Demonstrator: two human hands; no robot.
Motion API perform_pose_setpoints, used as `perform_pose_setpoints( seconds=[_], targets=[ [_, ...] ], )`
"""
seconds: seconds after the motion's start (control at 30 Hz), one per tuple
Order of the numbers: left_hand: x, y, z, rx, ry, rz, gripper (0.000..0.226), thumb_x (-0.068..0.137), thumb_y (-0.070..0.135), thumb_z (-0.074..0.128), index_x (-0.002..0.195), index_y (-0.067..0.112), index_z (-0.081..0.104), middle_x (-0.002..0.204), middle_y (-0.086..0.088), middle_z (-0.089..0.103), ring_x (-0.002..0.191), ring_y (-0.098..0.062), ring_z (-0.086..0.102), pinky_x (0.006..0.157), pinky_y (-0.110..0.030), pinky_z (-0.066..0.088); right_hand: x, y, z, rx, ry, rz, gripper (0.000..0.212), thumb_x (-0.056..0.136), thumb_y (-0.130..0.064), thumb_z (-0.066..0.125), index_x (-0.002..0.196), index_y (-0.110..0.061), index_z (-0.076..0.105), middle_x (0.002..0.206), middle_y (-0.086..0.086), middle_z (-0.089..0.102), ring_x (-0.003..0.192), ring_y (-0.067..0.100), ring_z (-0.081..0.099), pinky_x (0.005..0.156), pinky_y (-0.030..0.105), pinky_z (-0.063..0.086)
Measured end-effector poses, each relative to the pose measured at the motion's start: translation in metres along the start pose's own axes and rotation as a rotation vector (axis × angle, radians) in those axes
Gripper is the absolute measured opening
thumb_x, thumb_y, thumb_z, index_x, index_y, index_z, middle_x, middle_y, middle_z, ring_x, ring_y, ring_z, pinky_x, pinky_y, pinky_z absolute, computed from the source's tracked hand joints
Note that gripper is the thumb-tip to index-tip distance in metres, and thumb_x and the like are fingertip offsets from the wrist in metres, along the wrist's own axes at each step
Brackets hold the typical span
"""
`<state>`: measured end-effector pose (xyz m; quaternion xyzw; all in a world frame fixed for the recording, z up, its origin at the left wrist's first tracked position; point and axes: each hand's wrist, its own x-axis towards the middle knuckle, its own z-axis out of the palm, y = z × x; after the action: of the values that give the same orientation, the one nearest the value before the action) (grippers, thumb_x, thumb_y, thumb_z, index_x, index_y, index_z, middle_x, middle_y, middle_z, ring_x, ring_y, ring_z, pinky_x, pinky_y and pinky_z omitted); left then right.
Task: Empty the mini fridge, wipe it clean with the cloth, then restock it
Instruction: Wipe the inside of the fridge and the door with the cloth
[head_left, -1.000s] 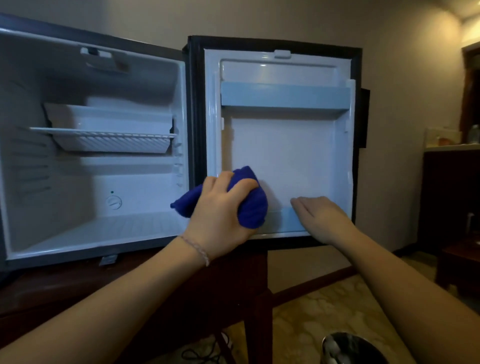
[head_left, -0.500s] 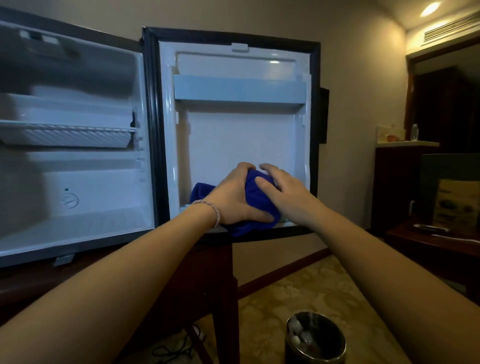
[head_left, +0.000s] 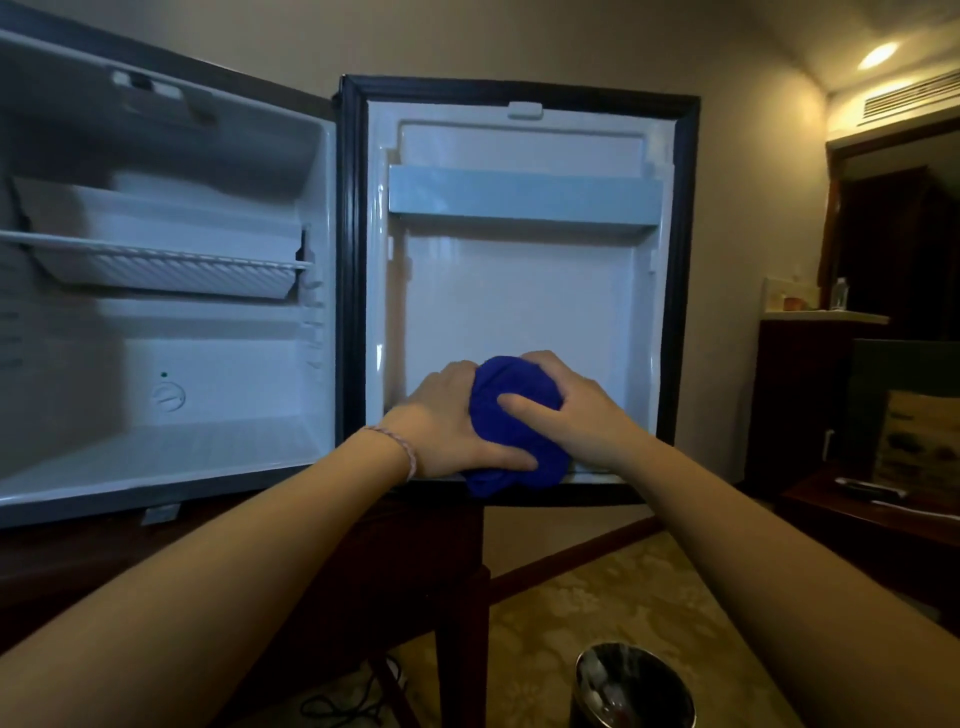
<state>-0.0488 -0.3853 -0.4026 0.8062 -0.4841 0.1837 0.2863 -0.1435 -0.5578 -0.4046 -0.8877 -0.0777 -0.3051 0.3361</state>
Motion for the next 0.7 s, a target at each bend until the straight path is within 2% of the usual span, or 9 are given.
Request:
perform_pose_setpoints(
  seconds=[0.07,0.13,0.3,0.43,0.53,0.6,0.67,0.7],
  targets=[
    [-0.008,-0.006,0.001,0.198,-0.018,-0.03,0.084,0.051,0.092,0.063,0.106,0.033,0.039,0.104,0.011,0.05,0.09,-0.008,0.053,0.076,-0.028,0.049,-0.002,0.0,-0.001,-0.026,0.013,0.017,0.033,0.091,-0.051,0.064,0.118,-0.04,0.05,0.106,-0.009,0.068,0.091,0.006,0.068,0.078,0.038,0.061],
    [-0.011,-0.01,0.003,0.366,-0.058,-0.055,0.084,0.057,0.096,0.051,0.109,0.03,0.044,0.103,0.007,0.052,0.087,-0.011,0.052,0.074,-0.029,0.047,-0.004,0.0,-0.003,-0.082,0.021,0.028,0.031,0.092,-0.051,0.062,0.115,-0.035,0.05,0.101,-0.006,0.068,0.087,0.008,0.068,0.074,0.039,0.061],
    [-0.011,-0.013,0.007,0.455,-0.061,-0.046,0.078,0.064,0.097,0.038,0.102,0.029,0.045,0.099,0.005,0.052,0.088,-0.013,0.049,0.077,-0.031,0.047,-0.004,-0.005,-0.021,-0.251,0.001,0.06,0.027,0.095,-0.048,0.059,0.109,-0.028,0.047,0.088,0.0,0.067,0.076,0.013,0.068,0.066,0.036,0.06],
    [-0.016,-0.022,0.015,0.595,0.04,0.068,0.09,0.071,0.097,0.025,0.122,0.028,0.051,0.115,0.003,0.054,0.107,-0.016,0.049,0.092,-0.034,0.042,-0.009,-0.003,-0.041,-0.331,0.034,0.113,0.026,0.095,-0.045,0.058,0.107,-0.024,0.049,0.088,0.001,0.065,0.077,0.015,0.066,0.064,0.029,0.057],
    [-0.018,-0.028,0.019,0.642,0.102,0.092,0.097,0.071,0.098,0.026,0.133,0.027,0.049,0.118,0.002,0.057,0.109,-0.016,0.051,0.093,-0.034,0.045,-0.008,-0.004,-0.047,-0.392,0.039,0.142,0.027,0.095,-0.045,0.058,0.111,-0.025,0.05,0.097,0.0,0.061,0.085,0.014,0.064,0.064,0.025,0.053],
    [-0.016,-0.03,0.018,0.629,0.085,0.064,0.094,0.073,0.095,0.029,0.135,0.026,0.05,0.114,0.001,0.062,0.104,-0.017,0.057,0.085,-0.034,0.05,-0.004,-0.007,-0.046,-0.506,0.043,0.158,0.039,0.094,-0.049,0.056,0.126,-0.027,0.049,0.119,0.004,0.051,0.105,0.019,0.057,0.079,0.031,0.055],
    [-0.012,-0.028,0.016,0.637,0.047,0.06,0.089,0.077,0.09,0.03,0.135,0.026,0.05,0.108,0.0,0.066,0.096,-0.018,0.062,0.076,-0.033,0.051,-0.003,-0.013,-0.037,-0.655,0.029,0.072,0.055,0.096,-0.048,0.051,0.147,-0.034,0.034,0.141,0.005,0.034,0.128,0.028,0.042,0.1,0.047,0.049],
    [-0.01,-0.027,0.014,0.648,0.029,0.066,0.087,0.079,0.089,0.03,0.135,0.025,0.05,0.107,0.0,0.067,0.094,-0.018,0.063,0.074,-0.033,0.05,-0.003,-0.018,-0.03,-0.71,-0.011,0.001,0.059,0.097,-0.047,0.049,0.151,-0.039,0.025,0.147,0.003,0.029,0.132,0.029,0.038,0.103,0.05,0.046]
  ],
)
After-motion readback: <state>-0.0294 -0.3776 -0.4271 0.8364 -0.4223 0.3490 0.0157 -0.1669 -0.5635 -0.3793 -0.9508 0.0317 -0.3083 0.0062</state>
